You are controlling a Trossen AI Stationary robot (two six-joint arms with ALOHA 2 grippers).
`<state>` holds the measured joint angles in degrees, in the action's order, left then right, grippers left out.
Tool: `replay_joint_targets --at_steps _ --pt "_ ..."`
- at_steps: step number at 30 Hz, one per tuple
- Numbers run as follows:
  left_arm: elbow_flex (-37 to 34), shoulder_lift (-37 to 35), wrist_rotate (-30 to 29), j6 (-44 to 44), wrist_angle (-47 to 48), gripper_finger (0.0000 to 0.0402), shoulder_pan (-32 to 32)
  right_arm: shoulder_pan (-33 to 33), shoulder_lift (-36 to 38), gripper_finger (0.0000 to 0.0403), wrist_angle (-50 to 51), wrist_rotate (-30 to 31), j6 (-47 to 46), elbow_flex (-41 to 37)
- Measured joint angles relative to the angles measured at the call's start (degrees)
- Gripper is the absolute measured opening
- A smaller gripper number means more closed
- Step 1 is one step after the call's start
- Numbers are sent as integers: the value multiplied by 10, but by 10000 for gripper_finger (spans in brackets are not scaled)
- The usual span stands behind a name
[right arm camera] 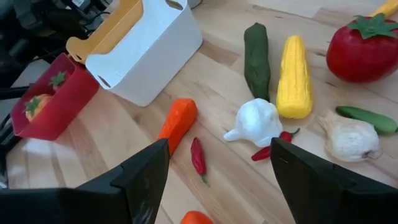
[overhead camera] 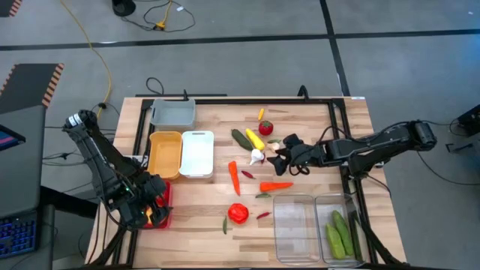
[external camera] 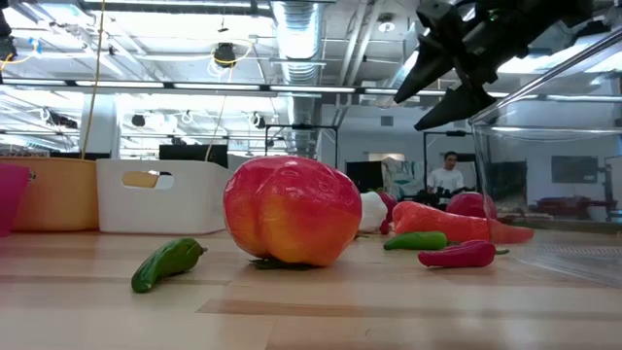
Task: Sort produce into baskets
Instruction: Put the top red tomato into the red bin
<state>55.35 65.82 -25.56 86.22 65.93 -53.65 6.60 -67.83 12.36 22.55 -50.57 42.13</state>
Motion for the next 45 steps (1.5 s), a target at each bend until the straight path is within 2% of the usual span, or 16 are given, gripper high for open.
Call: replay_joint_targets --at_steps 5,16,24,45 --pt "0 0 -7 0 0 395 0 -37 0 306 -49 -1 11 6" --pt "0 0 -8 0 0 395 0 -151 -6 306 -52 -1 159 79" --pt "0 0 -8 -1 1 395 0 -190 -7 306 -49 -1 61 80" --pt "0 0 -8 -25 1 395 0 -211 -9 307 -44 -5 60 80"
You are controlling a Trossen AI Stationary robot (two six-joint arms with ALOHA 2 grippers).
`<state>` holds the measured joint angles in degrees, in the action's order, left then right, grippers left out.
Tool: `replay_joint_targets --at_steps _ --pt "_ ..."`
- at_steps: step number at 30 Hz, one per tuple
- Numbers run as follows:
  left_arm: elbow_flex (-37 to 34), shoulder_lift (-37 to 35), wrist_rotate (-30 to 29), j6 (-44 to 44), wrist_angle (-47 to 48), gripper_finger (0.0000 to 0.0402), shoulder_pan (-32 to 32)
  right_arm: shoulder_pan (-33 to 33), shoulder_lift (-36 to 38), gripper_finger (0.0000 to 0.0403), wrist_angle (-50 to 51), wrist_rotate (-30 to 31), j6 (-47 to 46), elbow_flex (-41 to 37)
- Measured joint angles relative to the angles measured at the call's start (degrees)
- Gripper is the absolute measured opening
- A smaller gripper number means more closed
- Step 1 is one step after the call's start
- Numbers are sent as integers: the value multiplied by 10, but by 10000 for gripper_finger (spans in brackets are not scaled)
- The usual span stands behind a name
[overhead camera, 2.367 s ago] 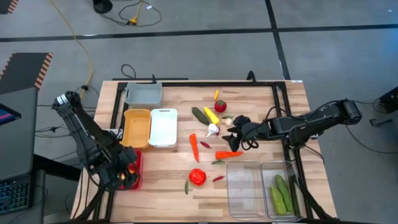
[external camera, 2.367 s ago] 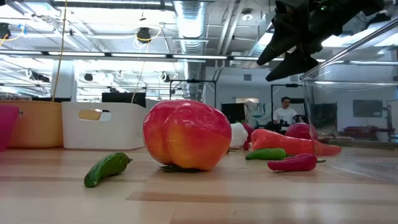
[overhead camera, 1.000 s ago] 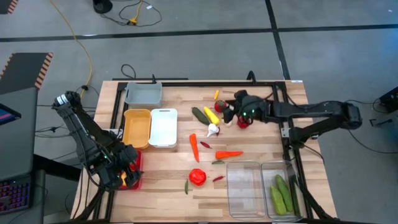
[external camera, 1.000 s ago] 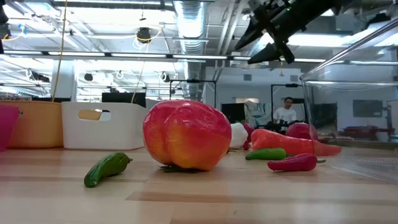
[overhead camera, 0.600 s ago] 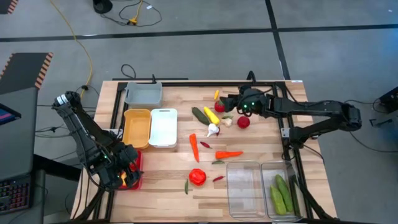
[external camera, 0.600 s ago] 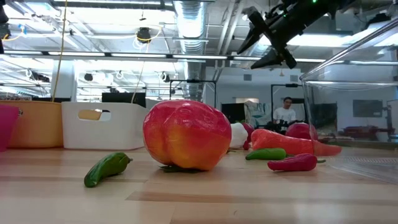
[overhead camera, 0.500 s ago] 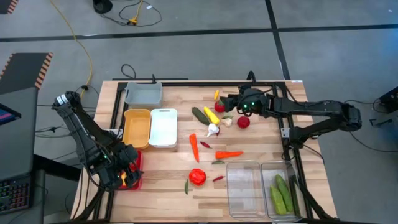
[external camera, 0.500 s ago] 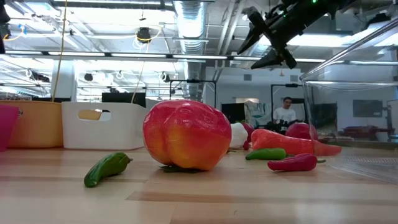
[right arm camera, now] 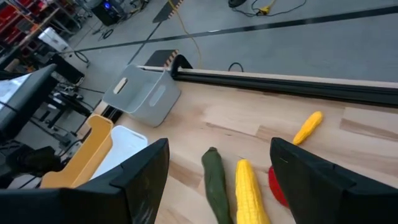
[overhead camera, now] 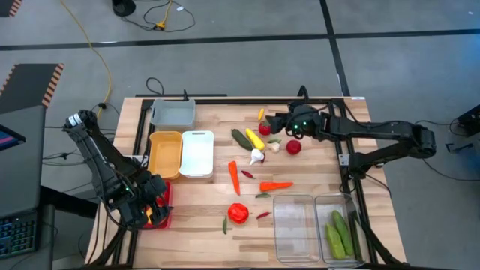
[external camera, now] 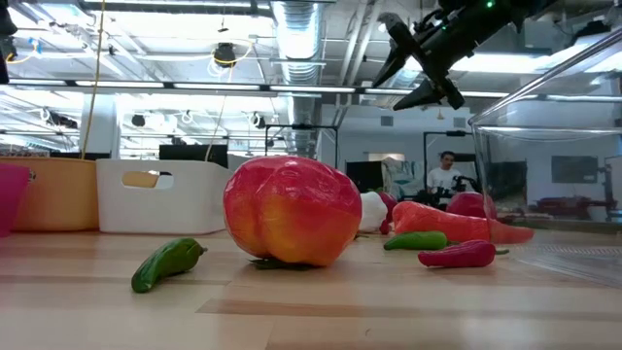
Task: Sort produce into baskets
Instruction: Put the top red tomato into the red bin
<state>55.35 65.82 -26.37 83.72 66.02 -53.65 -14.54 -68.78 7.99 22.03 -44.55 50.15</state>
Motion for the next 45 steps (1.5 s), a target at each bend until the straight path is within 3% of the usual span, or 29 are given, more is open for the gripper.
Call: replay_joint_targets --at_steps 12,25,31,37,42,45 --pt "0 0 0 0 0 395 0 -6 0 307 3 5 -63 0" --pt "0 0 0 -5 0 395 0 -33 0 307 6 3 -63 0" --pt "0 0 0 -5 0 395 0 -49 -4 309 5 -75 -31 0" --pt "0 0 0 -5 0 395 0 -51 -29 345 -22 -86 -11 0" --pt "0 0 0 -5 0 396 0 -38 -37 360 -37 -86 129 0" --pt "0 0 -1 -5 0 396 0 -26 -36 360 -37 -87 165 0"
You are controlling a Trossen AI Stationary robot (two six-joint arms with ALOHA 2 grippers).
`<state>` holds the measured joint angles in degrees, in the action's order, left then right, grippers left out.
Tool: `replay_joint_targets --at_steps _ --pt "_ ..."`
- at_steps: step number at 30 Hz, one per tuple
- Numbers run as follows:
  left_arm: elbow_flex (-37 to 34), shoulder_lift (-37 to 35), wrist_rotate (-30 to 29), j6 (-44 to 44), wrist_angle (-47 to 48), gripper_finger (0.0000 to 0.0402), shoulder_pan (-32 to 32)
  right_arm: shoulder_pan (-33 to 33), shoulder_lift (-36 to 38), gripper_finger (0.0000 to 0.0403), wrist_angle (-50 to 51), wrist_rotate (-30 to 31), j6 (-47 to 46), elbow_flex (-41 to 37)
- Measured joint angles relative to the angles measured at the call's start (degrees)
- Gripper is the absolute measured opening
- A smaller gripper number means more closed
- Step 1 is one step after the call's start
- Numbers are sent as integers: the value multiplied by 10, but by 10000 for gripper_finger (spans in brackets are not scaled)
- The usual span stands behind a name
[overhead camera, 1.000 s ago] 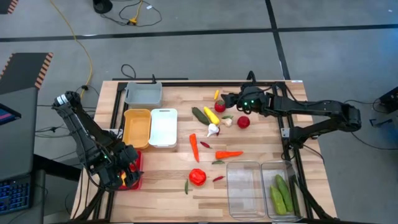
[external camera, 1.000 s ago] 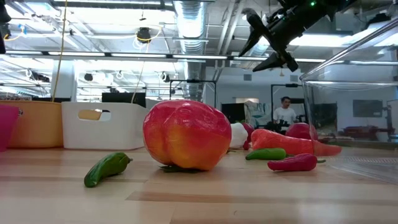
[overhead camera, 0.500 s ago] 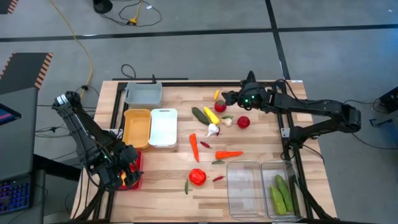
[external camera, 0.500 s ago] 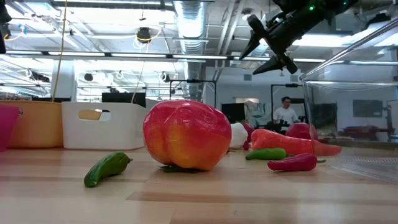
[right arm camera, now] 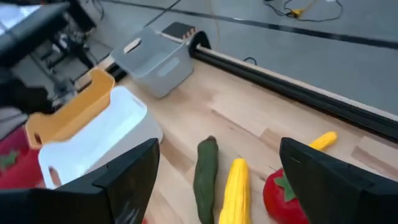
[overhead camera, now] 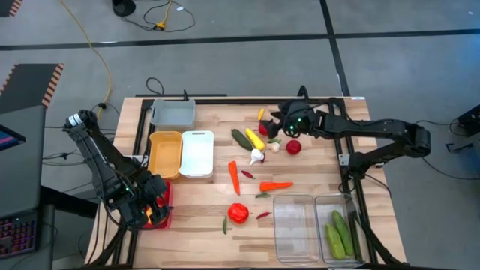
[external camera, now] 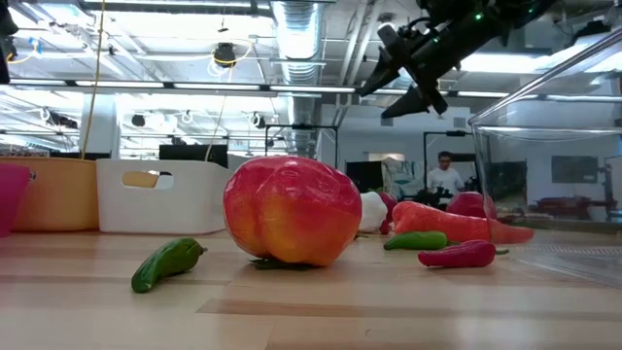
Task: Sort produce into baskets
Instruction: Put the top red tomato into the red bin
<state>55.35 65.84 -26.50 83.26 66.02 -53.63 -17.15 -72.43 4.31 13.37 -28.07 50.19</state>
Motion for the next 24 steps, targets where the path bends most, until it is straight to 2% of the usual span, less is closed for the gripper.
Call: replay_joint_targets --at_steps 7,18,24 --pt "0 0 -10 0 0 396 0 33 0 361 8 8 101 0" --pt "0 0 -12 0 0 396 0 87 0 361 11 14 102 0" --pt "0 0 -12 -3 0 395 0 66 0 361 36 34 87 16"
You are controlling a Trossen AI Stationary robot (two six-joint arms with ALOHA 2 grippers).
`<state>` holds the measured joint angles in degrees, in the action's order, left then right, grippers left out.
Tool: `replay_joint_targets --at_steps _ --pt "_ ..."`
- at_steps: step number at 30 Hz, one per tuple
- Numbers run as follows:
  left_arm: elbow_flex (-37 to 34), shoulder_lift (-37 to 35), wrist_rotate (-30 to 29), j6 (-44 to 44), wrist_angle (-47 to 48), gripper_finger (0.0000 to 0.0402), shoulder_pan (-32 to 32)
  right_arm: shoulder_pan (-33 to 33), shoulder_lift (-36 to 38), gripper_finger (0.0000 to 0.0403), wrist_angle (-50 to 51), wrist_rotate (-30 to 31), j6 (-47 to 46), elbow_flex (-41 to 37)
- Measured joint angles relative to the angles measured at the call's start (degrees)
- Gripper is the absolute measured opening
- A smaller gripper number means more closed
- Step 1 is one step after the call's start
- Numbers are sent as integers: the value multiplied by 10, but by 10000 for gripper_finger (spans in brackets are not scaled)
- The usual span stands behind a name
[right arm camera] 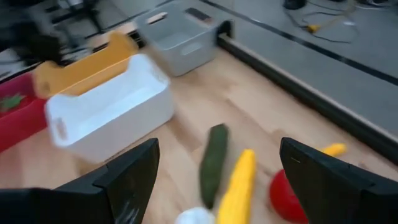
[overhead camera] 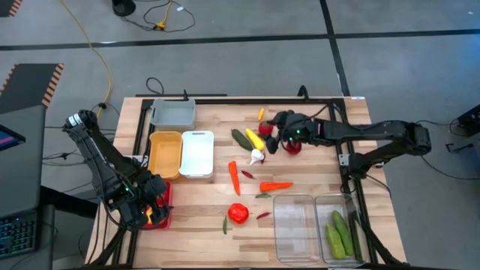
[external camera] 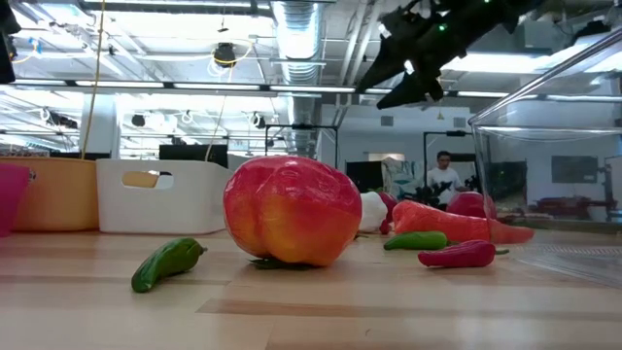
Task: Sort produce into baskets
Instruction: Put the top red tomato into the red bin
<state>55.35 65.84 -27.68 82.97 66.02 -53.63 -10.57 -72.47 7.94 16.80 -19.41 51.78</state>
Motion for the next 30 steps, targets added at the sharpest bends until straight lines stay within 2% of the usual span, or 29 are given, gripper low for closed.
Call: replay_joint_targets --at_steps 4,8,15,18,24,30 --pt "0 0 0 -2 0 395 0 -39 -16 361 75 13 -14 57" --pt "0 0 0 -2 0 395 0 -82 -70 360 164 11 -45 138" --pt "0 0 -6 -2 0 395 0 -146 -213 360 351 -69 -48 283" --pt "0 0 -10 -2 0 395 0 -159 -269 360 410 -83 -48 332" --pt "0 0 -15 -2 0 395 0 -162 -354 360 464 -95 -61 395" --pt "0 0 -15 -2 0 395 0 -162 -405 360 484 -103 -71 417"
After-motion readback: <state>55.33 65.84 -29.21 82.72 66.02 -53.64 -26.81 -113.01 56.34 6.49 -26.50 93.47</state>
